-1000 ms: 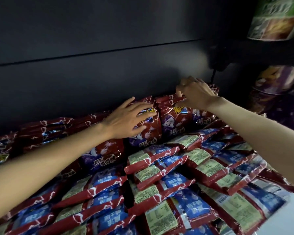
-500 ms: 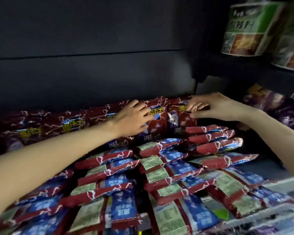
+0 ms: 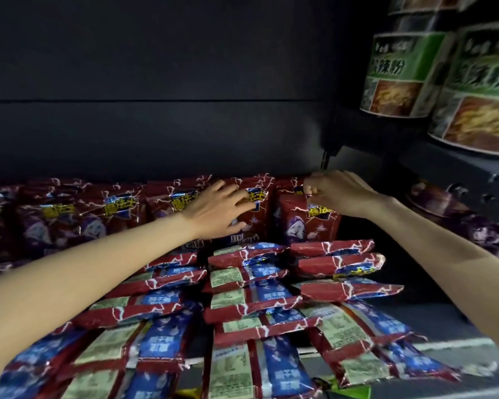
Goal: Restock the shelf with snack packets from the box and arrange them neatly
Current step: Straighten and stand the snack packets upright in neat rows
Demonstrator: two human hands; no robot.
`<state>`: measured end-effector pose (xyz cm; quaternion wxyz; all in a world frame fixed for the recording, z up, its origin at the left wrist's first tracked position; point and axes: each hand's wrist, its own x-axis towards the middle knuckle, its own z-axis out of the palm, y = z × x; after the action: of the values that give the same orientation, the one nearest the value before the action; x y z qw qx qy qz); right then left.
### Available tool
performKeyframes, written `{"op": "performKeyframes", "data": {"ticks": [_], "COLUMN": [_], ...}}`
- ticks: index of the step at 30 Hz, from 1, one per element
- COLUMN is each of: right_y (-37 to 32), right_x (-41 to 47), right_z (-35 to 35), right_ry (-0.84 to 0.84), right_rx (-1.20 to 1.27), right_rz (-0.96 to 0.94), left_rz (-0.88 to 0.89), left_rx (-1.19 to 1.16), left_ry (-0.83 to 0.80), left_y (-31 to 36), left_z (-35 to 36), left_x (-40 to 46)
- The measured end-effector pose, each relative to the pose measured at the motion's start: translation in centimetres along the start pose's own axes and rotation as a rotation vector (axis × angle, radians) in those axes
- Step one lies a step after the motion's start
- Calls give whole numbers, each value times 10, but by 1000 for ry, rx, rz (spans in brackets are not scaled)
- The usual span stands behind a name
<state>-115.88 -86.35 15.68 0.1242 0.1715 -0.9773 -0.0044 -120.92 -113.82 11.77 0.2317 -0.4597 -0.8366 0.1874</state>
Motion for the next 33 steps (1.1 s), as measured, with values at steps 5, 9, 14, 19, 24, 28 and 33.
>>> {"op": "performKeyframes", "data": {"ticks": [5, 9, 14, 19, 24, 28, 33], "right_y": [1, -3, 15, 32, 34, 34, 33], "right_x": [28, 35, 2, -28, -16, -8, -11], "right_z": [22, 35, 27, 46, 75, 80, 85], "right_ry": [94, 113, 126, -68, -88, 30, 141], "right_rx": [27, 157, 128, -255, -333, -332, -304], "right_rz": [33, 82, -1, -139, -86, -88, -119], "left_rz": [92, 329, 325, 262, 204, 326, 558], "left_rx": [8, 123, 141, 163, 168, 209, 227], "left_ry": [141, 150, 64, 106, 159, 159, 227], "left_y": [-3, 0, 5, 9, 20, 5, -10], "left_z": [6, 16, 33, 49, 56, 60, 62], "left_x": [12, 38, 59, 58, 60, 61, 58]}}
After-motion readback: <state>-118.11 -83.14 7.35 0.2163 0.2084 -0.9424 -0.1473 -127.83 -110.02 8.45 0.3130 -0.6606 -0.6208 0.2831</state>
